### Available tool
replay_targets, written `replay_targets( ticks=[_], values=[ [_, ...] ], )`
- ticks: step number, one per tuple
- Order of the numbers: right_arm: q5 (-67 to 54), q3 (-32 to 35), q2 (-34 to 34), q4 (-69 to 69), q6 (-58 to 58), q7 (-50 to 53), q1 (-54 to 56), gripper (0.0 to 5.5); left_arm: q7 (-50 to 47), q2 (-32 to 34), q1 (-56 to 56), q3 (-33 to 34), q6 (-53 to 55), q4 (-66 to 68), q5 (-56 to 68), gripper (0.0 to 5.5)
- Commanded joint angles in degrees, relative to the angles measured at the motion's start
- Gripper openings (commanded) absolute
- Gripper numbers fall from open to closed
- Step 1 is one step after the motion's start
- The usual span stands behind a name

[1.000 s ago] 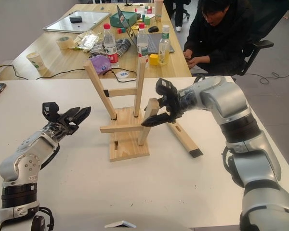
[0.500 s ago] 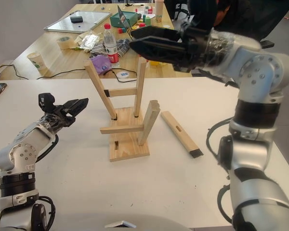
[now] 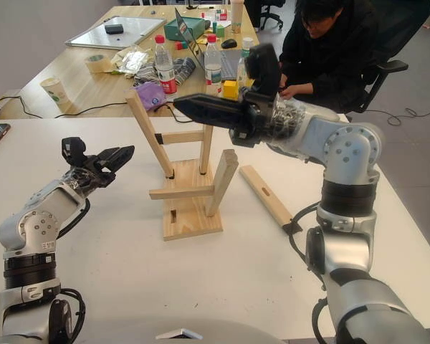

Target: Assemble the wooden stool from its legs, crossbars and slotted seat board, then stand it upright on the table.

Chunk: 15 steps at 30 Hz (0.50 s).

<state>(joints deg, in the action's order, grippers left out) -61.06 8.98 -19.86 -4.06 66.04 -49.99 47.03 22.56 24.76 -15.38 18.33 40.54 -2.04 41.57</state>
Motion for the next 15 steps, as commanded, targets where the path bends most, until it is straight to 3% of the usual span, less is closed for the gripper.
replay_targets(
  ticks=[1,5,8,11,15],
  values=[
    [-2.5,0.1,1.0,-1.1,0.6,1.1,-0.2,0.02,-0.2,0.1,-0.1,0.3,0.8,-0.2,-0.4,3.13],
    [4.6,-7.3,-1.0,1.0,-3.1,-2.2,-9.2,0.02,-0.3,-0.4,-0.1,0.1,1.0,-0.5,-0.3,3.13],
    [5.8,-8.4,-1.6,0.5,-4.7,-3.5,-10.9,0.02,-0.4,-0.5,-0.1,0.1,1.0,-0.7,-0.2,3.13],
    [0.2,-3.2,0.0,1.7,-4.4,0.0,-6.0,0.02,-0.4,-0.6,0.3,0.3,1.1,-1.1,-0.2,3.13],
    [-11.0,8.7,1.0,8.2,-4.2,13.0,4.7,0.02,-0.7,-1.3,1.6,0.4,1.1,-2.2,0.1,3.13]
  ],
)
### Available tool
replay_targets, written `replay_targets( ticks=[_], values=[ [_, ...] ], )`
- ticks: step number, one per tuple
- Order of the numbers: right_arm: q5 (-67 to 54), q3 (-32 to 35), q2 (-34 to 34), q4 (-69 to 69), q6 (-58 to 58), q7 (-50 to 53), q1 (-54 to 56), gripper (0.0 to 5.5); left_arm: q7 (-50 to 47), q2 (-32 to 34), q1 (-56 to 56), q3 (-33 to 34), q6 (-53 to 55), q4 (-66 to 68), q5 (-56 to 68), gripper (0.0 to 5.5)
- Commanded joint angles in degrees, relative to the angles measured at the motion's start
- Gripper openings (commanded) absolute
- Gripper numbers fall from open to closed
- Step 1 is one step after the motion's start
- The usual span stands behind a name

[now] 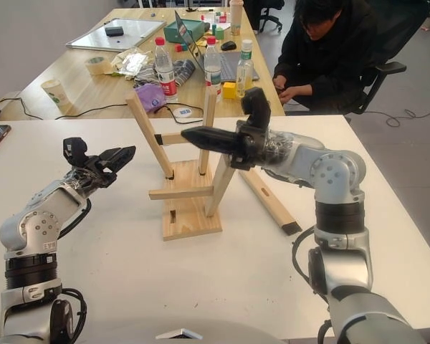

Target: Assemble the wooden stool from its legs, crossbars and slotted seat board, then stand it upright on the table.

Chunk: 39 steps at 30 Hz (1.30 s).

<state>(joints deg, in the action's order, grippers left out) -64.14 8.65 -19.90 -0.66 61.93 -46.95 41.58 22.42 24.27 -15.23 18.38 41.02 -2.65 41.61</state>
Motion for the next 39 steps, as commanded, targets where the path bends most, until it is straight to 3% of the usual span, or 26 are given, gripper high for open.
replay_targets(
  ticks=[1,3,6,11,16,22,26,34,39],
  values=[
    [-8.5,11.2,0.2,6.7,-0.6,13.0,11.9,0.02,-0.9,-1.0,2.1,0.5,0.6,-2.2,0.2,3.13],
    [-2.9,11.8,-4.2,8.4,-2.0,16.7,11.3,0.28,-1.4,-1.3,3.3,1.1,0.7,-3.3,0.4,3.13],
    [8.1,7.1,-11.0,8.1,-0.9,21.7,4.3,0.85,-2.5,-1.4,5.6,1.8,1.2,-5.9,0.4,3.13],
    [22.5,-4.7,-21.3,-6.8,-1.4,22.1,-19.9,1.59,-7.7,-1.3,8.3,1.8,-0.6,-9.1,-4.6,3.13],
    [28.0,-6.0,-20.7,-16.1,-4.1,23.7,-34.0,2.44,-15.1,-4.0,8.7,1.6,-6.7,-10.5,-12.0,3.13],
    [32.2,-7.1,-20.2,-15.6,-7.3,23.2,-38.3,3.32,-15.0,-4.9,6.9,1.6,-7.6,-10.0,-12.5,3.13],
    [34.1,-9.5,-20.1,-13.5,-7.8,20.9,-39.3,3.32,-14.7,-4.9,6.0,2.1,-7.4,-9.5,-12.1,3.13],
    [35.9,-9.7,-18.2,-10.9,-9.2,19.8,-39.4,2.06,-14.6,-4.8,4.6,3.0,-7.6,-9.0,-12.0,3.13],
    [35.9,-6.2,-14.5,-11.6,-15.3,20.4,-36.6,2.06,-14.5,-4.6,2.2,5.9,-8.6,-10.6,-9.8,3.13]
  ],
)
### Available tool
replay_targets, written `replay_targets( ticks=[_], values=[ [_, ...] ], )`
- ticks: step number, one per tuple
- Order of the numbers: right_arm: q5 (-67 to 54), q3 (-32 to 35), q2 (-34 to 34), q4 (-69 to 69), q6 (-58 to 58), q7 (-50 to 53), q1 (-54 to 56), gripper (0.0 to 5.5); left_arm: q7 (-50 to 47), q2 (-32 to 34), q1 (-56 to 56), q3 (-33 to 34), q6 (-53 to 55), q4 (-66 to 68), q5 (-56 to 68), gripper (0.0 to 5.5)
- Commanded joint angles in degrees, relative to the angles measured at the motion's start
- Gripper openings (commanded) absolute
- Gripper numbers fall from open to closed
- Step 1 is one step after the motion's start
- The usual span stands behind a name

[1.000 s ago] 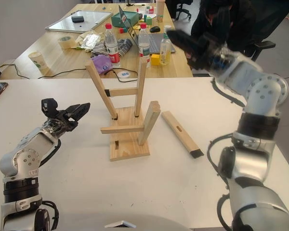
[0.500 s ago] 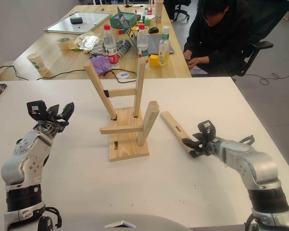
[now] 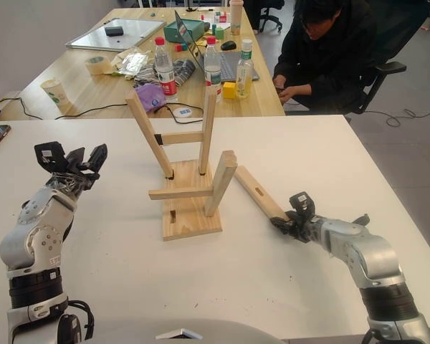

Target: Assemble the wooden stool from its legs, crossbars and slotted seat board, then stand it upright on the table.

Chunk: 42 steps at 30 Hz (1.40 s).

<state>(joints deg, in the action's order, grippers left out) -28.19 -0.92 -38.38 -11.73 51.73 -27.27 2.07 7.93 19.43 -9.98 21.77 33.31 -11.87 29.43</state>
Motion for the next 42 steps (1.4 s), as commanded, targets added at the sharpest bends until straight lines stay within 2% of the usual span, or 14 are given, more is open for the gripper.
replay_targets(
  ticks=[1,3,6,8,12,14,20,24,28,38,42],
  values=[
    [-0.5,5.7,5.5,-0.5,-8.0,1.3,5.3,2.06,0.3,-0.3,-4.9,4.7,-0.4,-2.4,6.5,3.13],
    [-4.7,11.1,9.1,-1.1,-11.9,1.8,12.2,2.05,1.7,-1.1,-8.5,9.0,1.2,-4.6,17.7,3.13],
    [-21.7,17.1,13.4,-2.2,-9.7,-2.3,28.5,2.05,5.5,2.0,-14.8,10.8,7.7,-7.7,39.4,3.13],
    [-30.8,17.1,13.8,-1.3,-6.5,-6.9,37.0,2.05,8.1,4.9,-19.8,9.1,11.4,-7.5,48.6,3.38],
    [-38.1,14.2,13.0,2.9,-1.9,-15.5,45.4,2.05,11.2,7.0,-26.9,5.2,14.7,-4.4,58.2,4.01],
    [-38.9,11.5,11.7,3.2,0.2,-20.9,46.0,2.05,12.5,7.2,-28.7,3.1,15.5,-3.2,60.5,4.19],
    [-36.8,7.0,10.5,3.3,2.8,-29.7,45.6,2.05,12.3,6.0,-29.0,0.2,15.6,-3.4,71.0,4.19],
    [-36.0,7.0,10.9,5.7,2.9,-31.1,46.8,2.05,13.3,7.9,-27.6,-1.0,16.8,-4.6,76.3,4.19],
    [-35.4,7.6,11.1,7.9,2.3,-31.1,48.0,2.05,13.7,9.0,-26.4,-2.0,16.3,-4.9,76.2,4.19],
    [-31.1,2.7,10.0,4.5,2.0,-35.9,43.6,2.05,13.3,8.4,-27.1,-2.3,13.6,-4.6,77.2,4.19],
    [-30.5,2.9,10.2,5.4,1.9,-36.0,43.4,2.05,12.7,8.5,-26.6,-1.9,12.9,-3.7,78.8,3.66]
  ],
)
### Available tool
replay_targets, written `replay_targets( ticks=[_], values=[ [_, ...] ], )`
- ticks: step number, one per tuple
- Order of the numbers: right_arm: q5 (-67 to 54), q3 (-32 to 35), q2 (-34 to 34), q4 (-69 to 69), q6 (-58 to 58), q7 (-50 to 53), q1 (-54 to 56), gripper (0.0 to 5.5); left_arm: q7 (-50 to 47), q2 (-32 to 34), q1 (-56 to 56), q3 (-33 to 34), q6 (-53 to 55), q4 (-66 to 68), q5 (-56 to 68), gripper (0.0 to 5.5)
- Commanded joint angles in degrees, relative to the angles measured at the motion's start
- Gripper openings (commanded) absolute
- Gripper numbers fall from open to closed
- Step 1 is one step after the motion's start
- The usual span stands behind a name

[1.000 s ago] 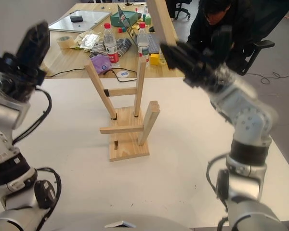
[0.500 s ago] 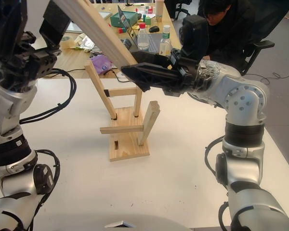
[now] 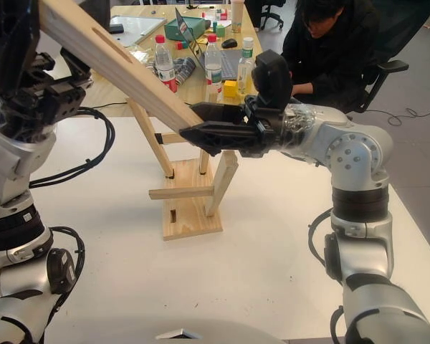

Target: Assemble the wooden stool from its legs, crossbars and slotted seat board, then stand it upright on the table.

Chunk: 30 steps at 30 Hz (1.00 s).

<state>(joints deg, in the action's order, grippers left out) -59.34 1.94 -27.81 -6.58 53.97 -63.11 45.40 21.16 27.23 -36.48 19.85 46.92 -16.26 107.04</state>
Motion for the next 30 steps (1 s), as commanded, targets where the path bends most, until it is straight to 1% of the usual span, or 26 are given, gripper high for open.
replay_targets(
  ticks=[1,4,5,7,12,13,16,17,19,20,21,22,25,28,30],
  values=[
    [0.9,0.1,-0.3,0.4,-0.3,-0.2,0.0,2.05,-0.5,0.8,0.1,0.1,-0.8,0.7,1.5,3.54],
    [1.4,0.3,-0.3,0.9,-0.4,-0.3,0.0,2.05,-0.6,1.0,0.3,0.2,-1.1,0.6,2.1,3.19],
    [1.6,0.2,-0.4,0.9,-0.4,-0.4,0.0,2.05,-0.7,0.9,0.4,0.2,-1.2,0.6,2.3,2.97],
    [2.0,0.1,-0.4,0.9,-0.6,-0.7,-0.1,2.05,-0.7,1.0,0.3,0.2,-1.3,0.7,2.6,2.72],
    [3.6,-1.2,-1.0,0.2,-1.3,-1.6,-0.1,2.05,-0.4,1.3,0.0,0.3,-1.3,1.5,2.2,2.71],
    [3.9,-1.4,-1.1,0.2,-1.2,-1.8,-0.1,2.42,-0.4,1.5,-0.2,0.5,-1.4,1.8,1.9,2.71],
    [5.3,-2.7,-2.2,-0.4,-1.3,-2.8,-0.2,2.9,0.3,3.4,-1.2,2.0,-1.6,2.9,1.1,2.5],
    [7.0,-4.0,-3.2,-0.7,-1.9,-3.7,-0.7,2.98,0.4,4.7,-2.0,3.1,-1.6,3.6,1.6,2.47],
    [10.4,-6.3,-4.6,-0.9,-3.7,-5.2,-2.0,3.34,0.3,7.5,-3.6,5.1,-1.4,4.9,3.1,2.28],
    [11.5,-7.1,-5.1,-1.0,-4.5,-5.7,-2.5,3.41,0.2,9.0,-4.3,6.1,-1.2,5.5,3.7,2.26],
    [12.3,-7.5,-5.3,-1.0,-4.9,-6.2,-2.8,3.65,0.3,10.1,-4.7,6.7,-0.9,5.9,3.9,2.08],
    [13.4,-8.0,-5.8,-1.1,-5.8,-6.5,-3.2,3.82,1.0,12.2,-4.6,7.3,-0.1,6.4,2.6,2.02],
    [15.9,-8.1,-6.1,-0.5,-7.9,-6.7,-3.5,4.27,6.4,18.1,0.2,8.4,2.9,6.8,-5.4,2.02],
    [16.8,-7.0,-5.8,0.4,-8.8,-6.3,-3.2,4.74,12.5,19.5,5.8,7.9,3.2,7.0,-13.3,2.02],
    [17.0,-6.2,-5.6,0.9,-9.1,-6.2,-2.8,5.08,17.2,18.7,10.0,8.1,1.3,6.5,-19.1,2.02]
  ],
)
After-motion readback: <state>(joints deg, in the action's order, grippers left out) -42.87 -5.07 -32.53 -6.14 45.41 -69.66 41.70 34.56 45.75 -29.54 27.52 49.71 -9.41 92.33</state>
